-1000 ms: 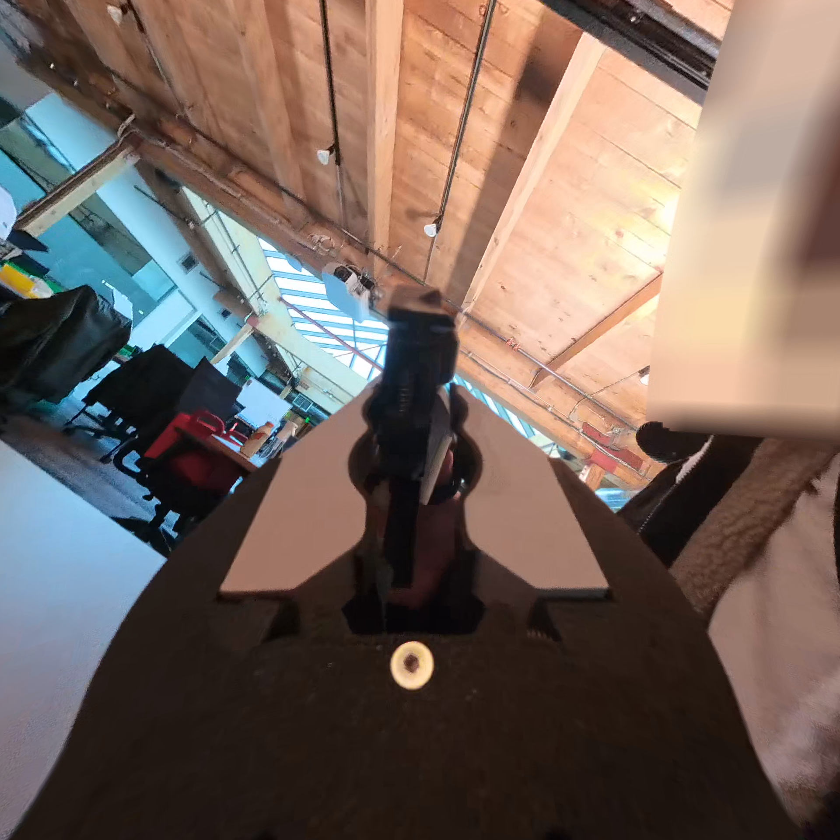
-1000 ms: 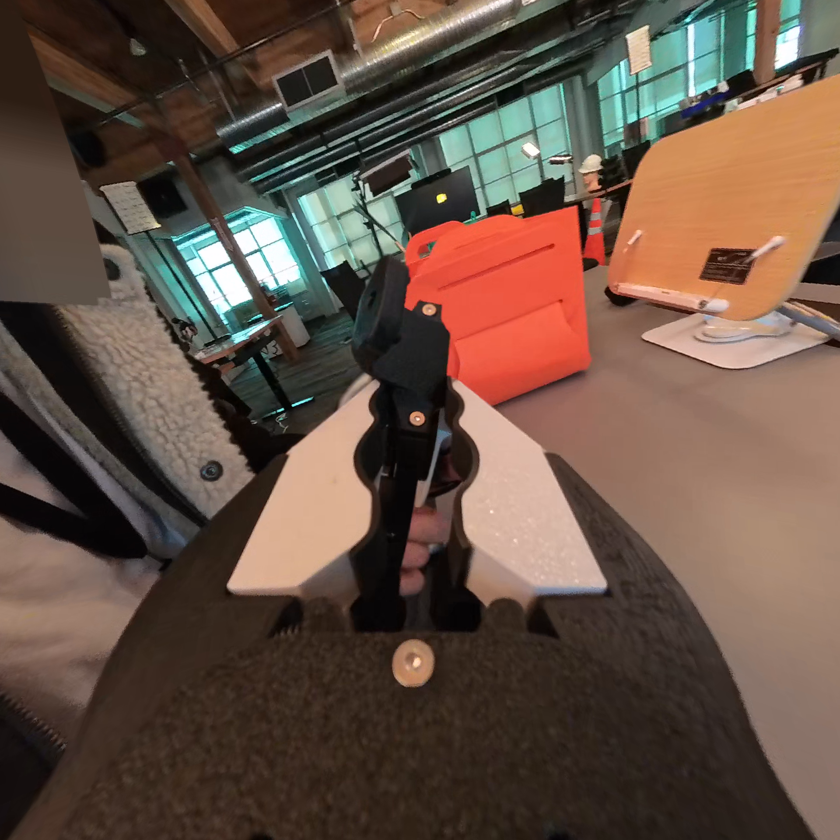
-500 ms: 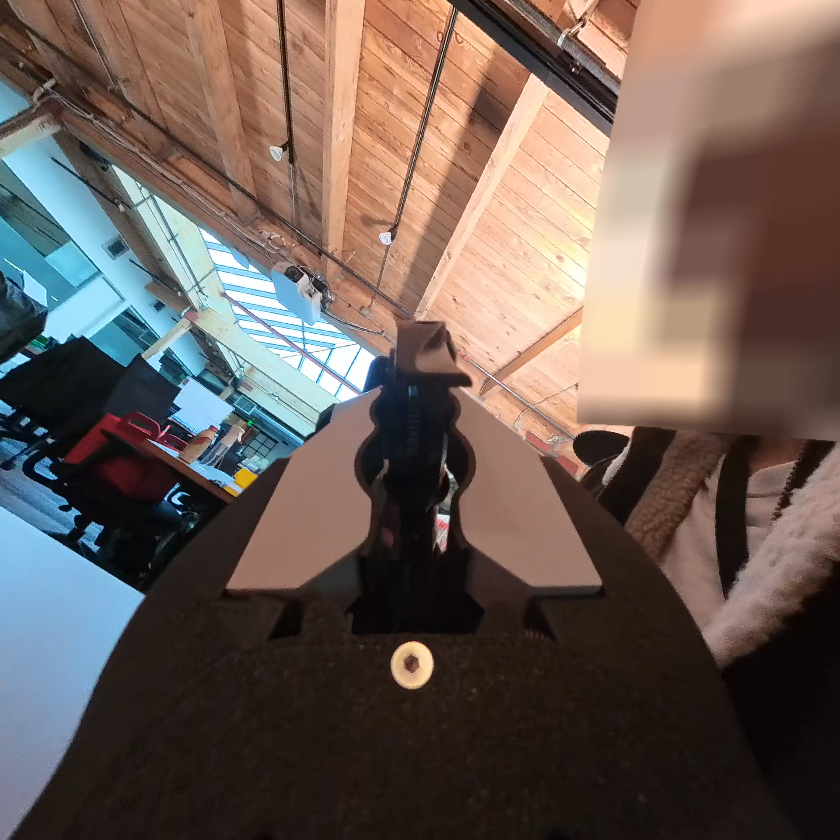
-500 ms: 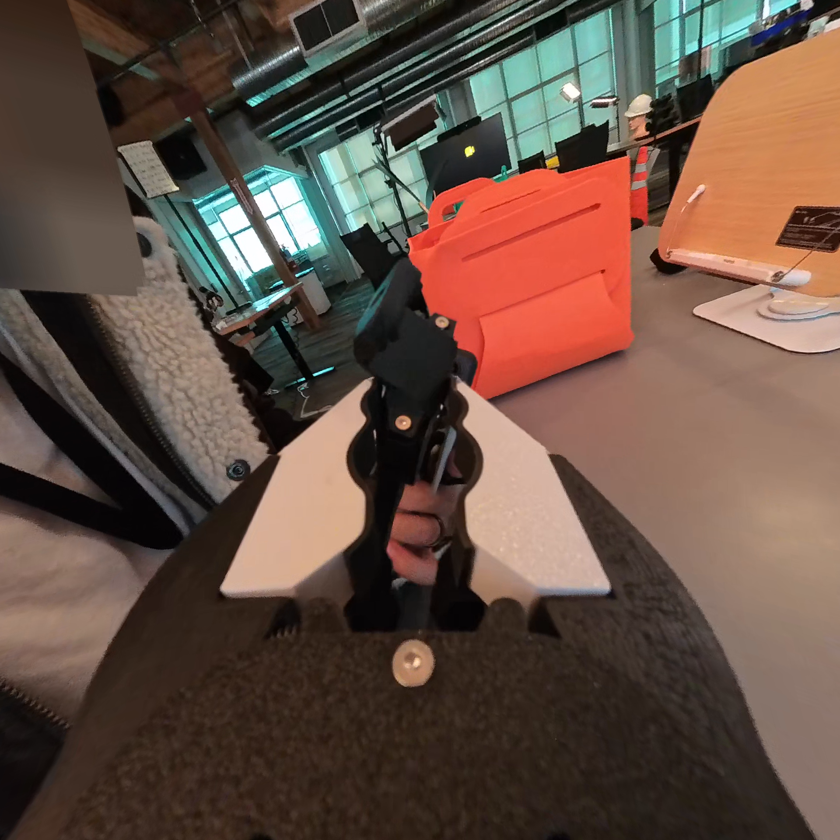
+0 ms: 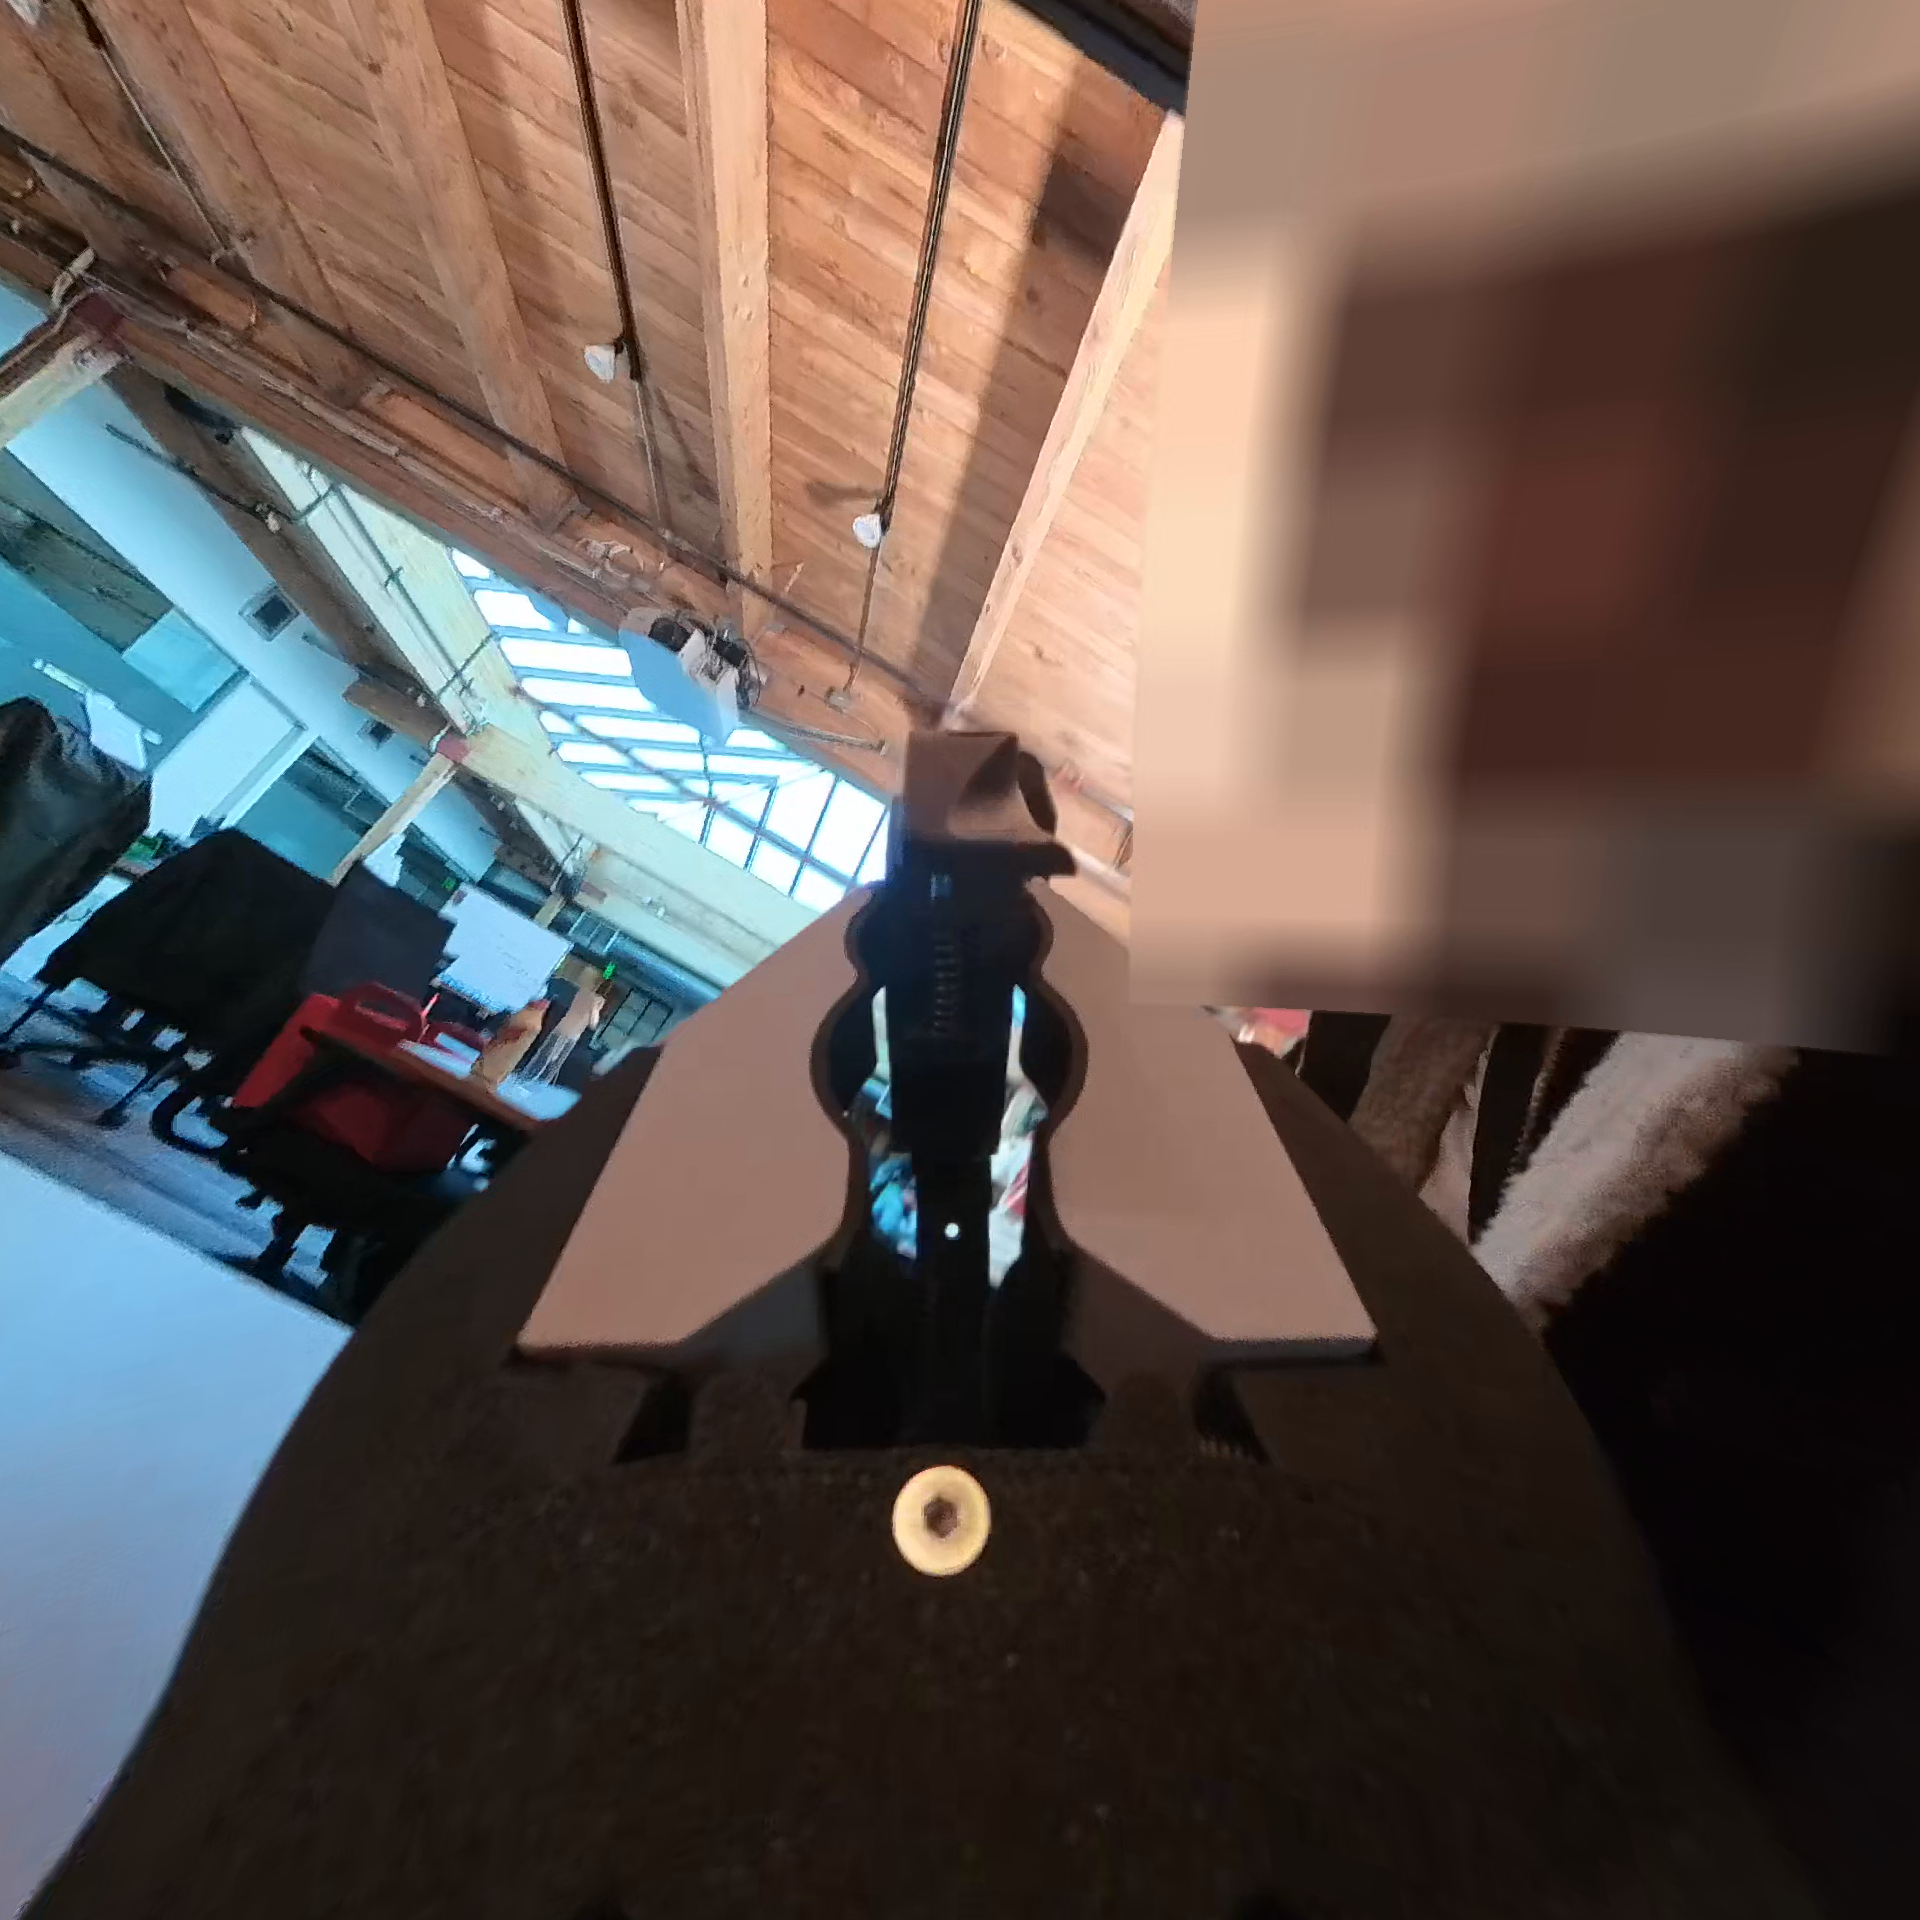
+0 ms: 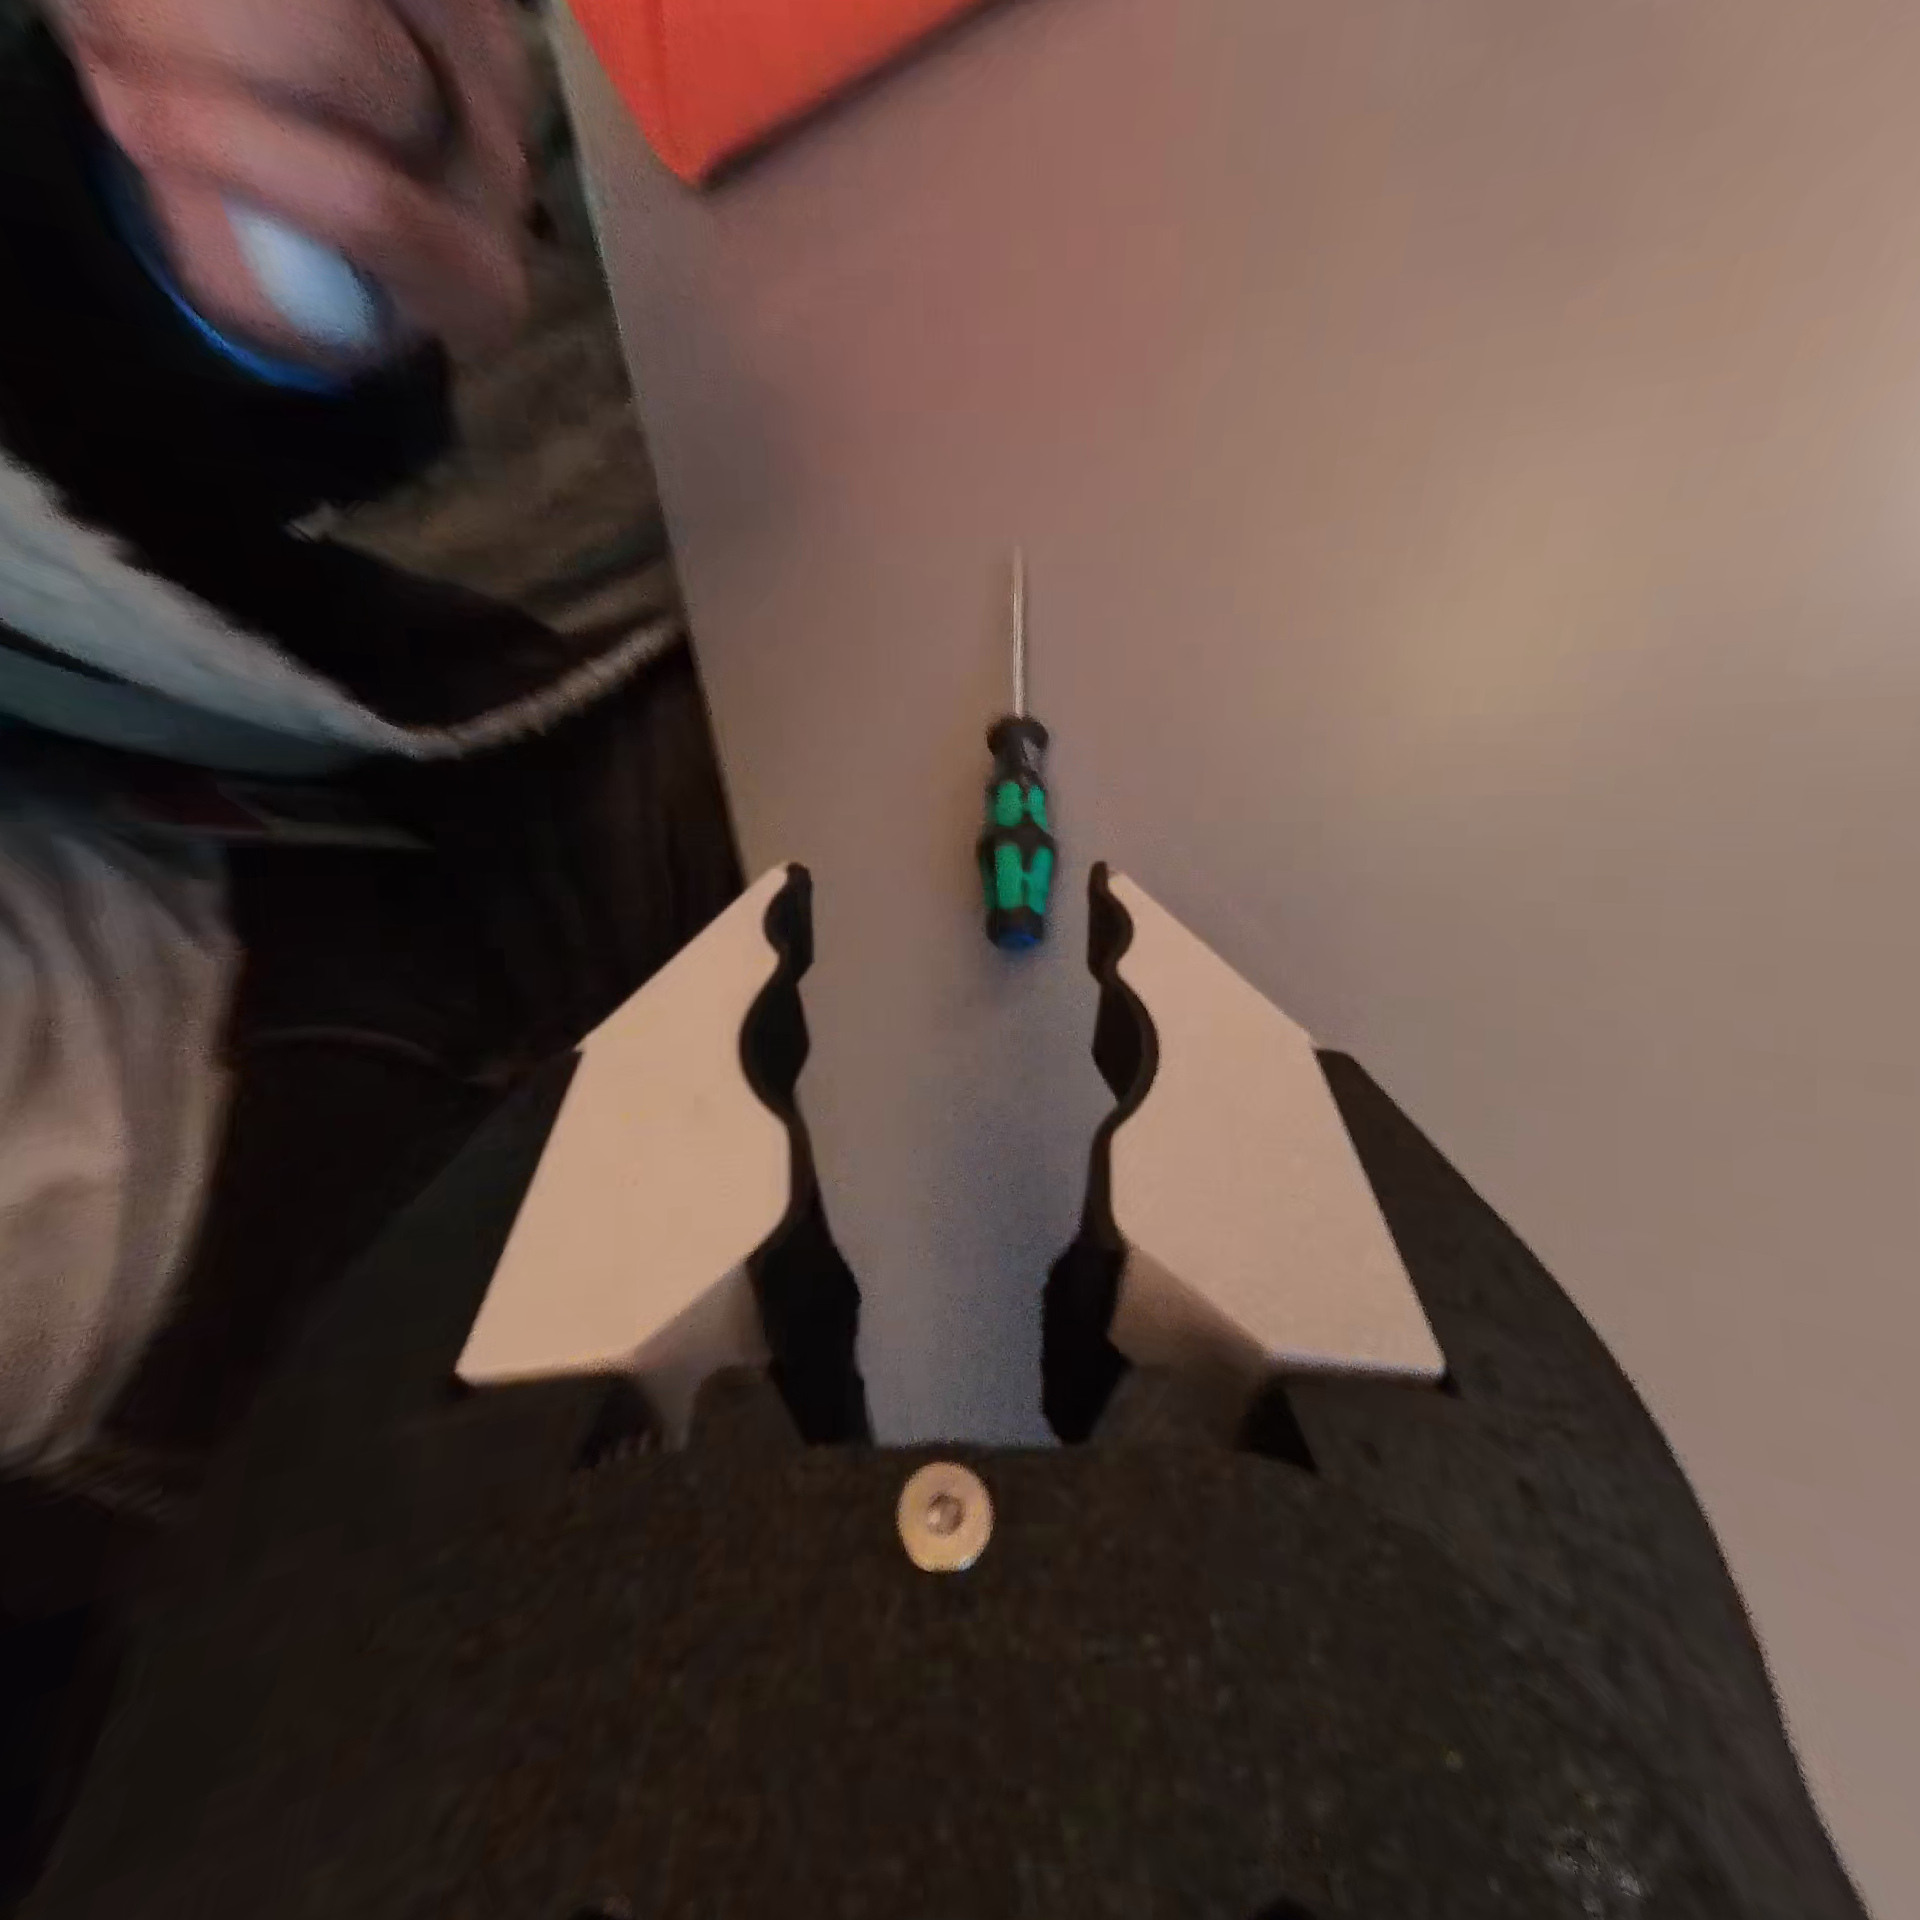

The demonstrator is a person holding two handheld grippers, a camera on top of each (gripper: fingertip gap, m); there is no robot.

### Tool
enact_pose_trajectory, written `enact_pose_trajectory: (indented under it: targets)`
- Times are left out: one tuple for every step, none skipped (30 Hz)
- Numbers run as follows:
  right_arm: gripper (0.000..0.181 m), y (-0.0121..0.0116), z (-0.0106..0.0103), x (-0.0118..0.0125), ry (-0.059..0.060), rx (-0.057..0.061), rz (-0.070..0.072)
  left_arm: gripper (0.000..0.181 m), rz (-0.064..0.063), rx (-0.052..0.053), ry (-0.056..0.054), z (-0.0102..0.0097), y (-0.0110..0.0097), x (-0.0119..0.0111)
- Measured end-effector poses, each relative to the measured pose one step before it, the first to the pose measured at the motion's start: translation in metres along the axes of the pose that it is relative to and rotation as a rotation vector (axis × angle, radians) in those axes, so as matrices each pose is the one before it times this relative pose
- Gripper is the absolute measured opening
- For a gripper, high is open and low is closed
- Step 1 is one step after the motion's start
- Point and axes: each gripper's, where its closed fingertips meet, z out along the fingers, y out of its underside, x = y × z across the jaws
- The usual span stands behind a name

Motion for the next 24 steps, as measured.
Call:
enact_pose_trajectory:
  targets:
    - [0.048, 0.00943, 0.00961, 0.00519, 0.0374, -0.0305, -0.0305, 0.021, 0.0147, -0.0336, -0.0180, -0.00169, -0.00026, -0.00212]
    - [0.044, 0.00657, 0.00946, 0.00261, 0.0288, -0.0220, -0.0311, 0.022, 0.0174, -0.0202, -0.0167, -0.00210, -0.00077, -0.00217]
    - [0.043, 0.00292, 0.00885, 0.00091, 0.0251, -0.0101, -0.0222, 0.022, 0.0059, -0.0113, -0.0101, -0.00212, -0.00122, -0.00151]
    - [0.043, 0.00113, 0.00721, 0.00096, 0.0320, -0.0088, -0.0250, 0.022, -0.0094, -0.0018, -0.0007, -0.00209, -0.00203, -0.00060]
    - [0.042, 0.00090, 0.00551, 0.00285, 0.0446, -0.0099, -0.0426, 0.022, -0.0203, 0.0058, 0.0039, -0.00191, -0.00233, -0.00049]
    - [0.042, -0.00064, 0.00378, 0.00500, 0.0542, 0.0014, -0.0474, 0.022, -0.0185, 0.0077, 0.0030, -0.00174, -0.00221, -0.00085]
    - [0.042, -0.00223, 0.00303, 0.00362, 0.0390, 0.0182, -0.0357, 0.022, -0.0145, 0.0092, 0.0000, -0.00154, -0.00186, -0.00113]
    - [0.041, -0.00210, 0.00307, 0.00003, 0.0078, 0.0220, -0.0184, 0.022, -0.0130, 0.0066, 0.0005, -0.00121, -0.00137, -0.00105]
    - [0.040, 0.00012, 0.00369, -0.00234, -0.0160, 0.0108, 0.0007, 0.022, -0.0126, 0.0072, 0.0078, -0.00117, -0.00126, -0.00001]
    - [0.039, 0.00330, 0.00472, -0.00335, -0.0294, -0.0137, 0.0110, 0.022, -0.0141, 0.0077, 0.0089, -0.00108, -0.00142, 0.00032]
    - [0.038, 0.00586, 0.00456, -0.00453, -0.0389, -0.0498, 0.0034, 0.022, -0.0075, 0.0019, 0.0008, -0.00071, -0.00054, -0.00065]
    - [0.038, -0.00114, 0.00294, -0.00261, -0.0163, -0.0063, -0.0073, 0.022, 0.0038, -0.0094, -0.0077, -0.00054, 0.00092, -0.00151]
    - [0.025, -0.00073, 0.00234, -0.00007, 0.0058, -0.0054, -0.0157, 0.022, 0.0110, -0.0218, -0.0112, -0.00026, 0.00243, -0.00176]
    - [0.022, -0.00167, 0.00172, 0.00268, 0.0212, 0.0008, -0.0090, 0.022, 0.0070, -0.0282, -0.0128, 0.00003, 0.00304, -0.00217]
    - [0.022, -0.00283, 0.00089, -0.00013, -0.0146, 0.0071, 0.0142, 0.022, 0.0056, -0.0251, -0.0126, -0.00040, 0.00258, -0.00218]
    - [0.022, -0.00759, -0.00388, -0.00152, -0.0446, 0.0273, 0.0341, 0.022, 0.0021, -0.0141, -0.0124, -0.00071, 0.00150, -0.00200]
    - [0.021, -0.01378, -0.01107, 0.00135, -0.0372, 0.0313, 0.0210, 0.022, -0.0052, -0.0124, -0.0142, -0.00092, 0.00156, -0.00270]
    - [0.021, -0.01998, -0.01835, 0.00526, -0.0041, 0.0232, -0.0203, 0.022, -0.0061, -0.0194, -0.0211, -0.00098, 0.00293, -0.00401]
    - [0.021, -0.02631, -0.02346, 0.00487, 0.0070, 0.0235, -0.0748, 0.022, -0.0049, -0.0203, -0.0231, -0.00099, 0.00353, -0.00457]
    - [0.021, -0.02957, -0.02551, 0.00697, 0.0255, 0.0250, -0.1023, 0.022, -0.0112, -0.0194, -0.0179, -0.00007, 0.00366, -0.00399]
    - [0.021, -0.02702, -0.02436, 0.00969, 0.0326, 0.0034, -0.1098, 0.022, -0.0161, -0.0171, -0.0046, 0.00075, 0.00338, -0.00220]
    - [0.021, -0.02174, -0.02147, 0.01051, 0.0276, -0.0170, -0.1075, 0.022, -0.0148, -0.0130, 0.0031, 0.00125, 0.00290, -0.00071]
    - [0.021, -0.01695, -0.01759, 0.00984, 0.0182, -0.0235, -0.0979, 0.022, -0.0149, -0.0163, -0.0003, 0.00168, 0.00343, -0.00095]
    - [0.020, -0.01310, -0.01291, 0.00762, 0.0105, -0.0227, -0.0948, 0.022, -0.0180, -0.0221, -0.0058, 0.00160, 0.00436, -0.00189]
